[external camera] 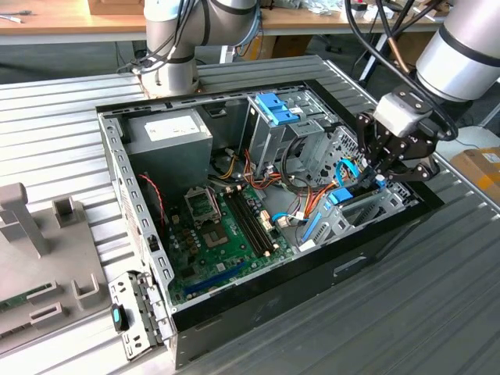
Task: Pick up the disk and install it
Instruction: 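Insert the second disk wire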
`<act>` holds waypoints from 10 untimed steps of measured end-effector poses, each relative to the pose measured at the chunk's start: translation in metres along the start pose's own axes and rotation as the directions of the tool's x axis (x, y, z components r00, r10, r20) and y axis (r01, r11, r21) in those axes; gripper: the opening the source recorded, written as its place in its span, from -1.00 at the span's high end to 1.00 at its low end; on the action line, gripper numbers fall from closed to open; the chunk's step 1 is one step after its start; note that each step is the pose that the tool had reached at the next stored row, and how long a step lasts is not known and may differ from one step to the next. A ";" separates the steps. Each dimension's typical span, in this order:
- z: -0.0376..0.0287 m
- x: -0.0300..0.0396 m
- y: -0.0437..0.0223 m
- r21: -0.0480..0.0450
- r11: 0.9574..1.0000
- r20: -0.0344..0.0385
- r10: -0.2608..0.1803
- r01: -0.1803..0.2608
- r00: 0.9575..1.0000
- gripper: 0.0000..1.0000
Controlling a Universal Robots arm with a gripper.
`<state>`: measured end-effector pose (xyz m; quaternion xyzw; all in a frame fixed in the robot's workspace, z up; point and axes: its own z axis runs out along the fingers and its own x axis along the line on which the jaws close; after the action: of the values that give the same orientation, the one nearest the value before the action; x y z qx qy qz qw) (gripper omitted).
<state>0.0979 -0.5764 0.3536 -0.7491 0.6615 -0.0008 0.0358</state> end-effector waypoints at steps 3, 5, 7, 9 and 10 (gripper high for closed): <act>0.0001 -0.0001 0.0015 0.005 1.000 -0.001 0.004 -0.004 1.000 0.68; 0.0005 -0.0002 0.0017 0.011 1.000 -0.002 0.006 -0.006 1.000 0.68; 0.0006 -0.0003 0.0028 0.018 1.000 -0.004 0.010 -0.010 1.000 0.68; 0.0006 -0.0005 0.0043 0.020 1.000 -0.004 0.012 -0.012 1.000 0.68; 0.0006 -0.0005 0.0048 0.020 1.000 -0.004 0.012 -0.012 1.000 0.68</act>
<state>0.0931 -0.5764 0.3528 -0.7446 0.6661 -0.0088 0.0420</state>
